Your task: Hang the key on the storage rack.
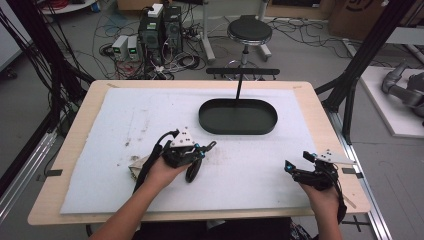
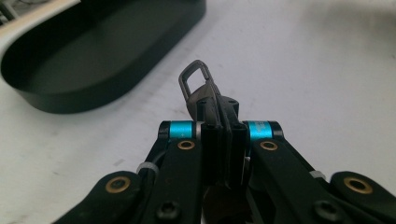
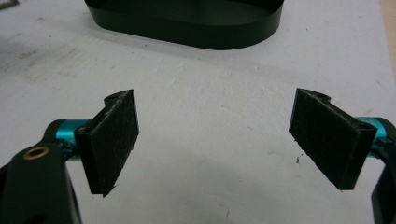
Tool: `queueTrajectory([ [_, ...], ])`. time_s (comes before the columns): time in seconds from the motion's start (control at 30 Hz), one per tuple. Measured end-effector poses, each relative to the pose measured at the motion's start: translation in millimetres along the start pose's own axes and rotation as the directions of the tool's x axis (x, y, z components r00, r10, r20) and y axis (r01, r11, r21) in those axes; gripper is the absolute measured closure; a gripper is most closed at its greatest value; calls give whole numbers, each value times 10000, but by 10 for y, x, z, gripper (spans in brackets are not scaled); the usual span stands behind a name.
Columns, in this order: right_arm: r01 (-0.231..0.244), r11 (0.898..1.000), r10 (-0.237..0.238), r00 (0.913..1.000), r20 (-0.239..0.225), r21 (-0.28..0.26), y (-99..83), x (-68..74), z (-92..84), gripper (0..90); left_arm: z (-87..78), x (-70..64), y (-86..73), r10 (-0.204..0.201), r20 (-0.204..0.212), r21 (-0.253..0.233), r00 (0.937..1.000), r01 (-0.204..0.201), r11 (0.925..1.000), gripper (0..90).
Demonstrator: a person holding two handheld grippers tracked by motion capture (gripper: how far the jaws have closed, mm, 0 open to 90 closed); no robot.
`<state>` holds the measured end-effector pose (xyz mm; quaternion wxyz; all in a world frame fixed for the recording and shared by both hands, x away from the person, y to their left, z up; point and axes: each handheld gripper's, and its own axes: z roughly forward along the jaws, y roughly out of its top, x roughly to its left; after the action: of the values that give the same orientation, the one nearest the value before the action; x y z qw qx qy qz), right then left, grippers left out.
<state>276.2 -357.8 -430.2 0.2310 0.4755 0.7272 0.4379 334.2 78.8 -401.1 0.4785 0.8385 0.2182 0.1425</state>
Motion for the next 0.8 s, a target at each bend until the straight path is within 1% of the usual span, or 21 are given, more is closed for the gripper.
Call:
queueTrajectory([
  [0.03,12,10000,-12,10000,-25,1,2,2,6,162,-21,21,30,-56,-72,-72,10000,56,10000,879],
  [0.1,31,10000,-31,10000,-42,-15,8,6,21,162,-57,55,101,-44,-170,-215,9998,41,9998,879],
  [0.17,30,10000,-30,10000,-83,5,13,10,36,162,-84,84,192,111,-298,-280,9995,-120,9995,878],
  [0.23,-45,10000,45,9999,-112,29,19,17,49,162,-102,114,272,157,-429,-433,9990,-175,9989,878],
  [0.27,0,10000,0,9999,-109,18,21,15,56,162,-111,132,309,129,-481,-571,9988,-157,9982,878],
  [0.4,3,10000,-3,9999,-139,3,27,18,81,162,-133,200,473,219,-686,-712,9974,-268,9971,878],
  [0.47,-48,10000,49,9998,-166,61,28,20,92,162,-129,232,542,226,-749,-715,9969,-280,9970,878],
  [0.57,23,10000,-21,9998,-192,74,28,10,108,162,-120,284,653,185,-836,-822,9963,-254,9963,878],
  [0.6,-66,9999,67,9998,-200,78,28,14,112,162,-111,306,701,217,-915,-801,9956,-291,9964,878],
  [0.67,-16,10000,18,9998,-219,97,26,14,121,162,-95,351,774,247,-1014,-817,9945,-331,9961,878],
  [0.7,26,9999,-23,9997,-232,128,23,16,125,162,-95,351,774,247,-1014,-817,9945,-331,9961,878],
  [0.73,33,9999,-29,9997,-260,135,22,22,130,162,-76,410,840,185,-1146,-776,9932,-275,9966,878],
  [0.8,76,9999,-73,9996,-270,129,23,26,134,162,-68,467,887,189,-1277,-706,9916,-281,9971,878],
])
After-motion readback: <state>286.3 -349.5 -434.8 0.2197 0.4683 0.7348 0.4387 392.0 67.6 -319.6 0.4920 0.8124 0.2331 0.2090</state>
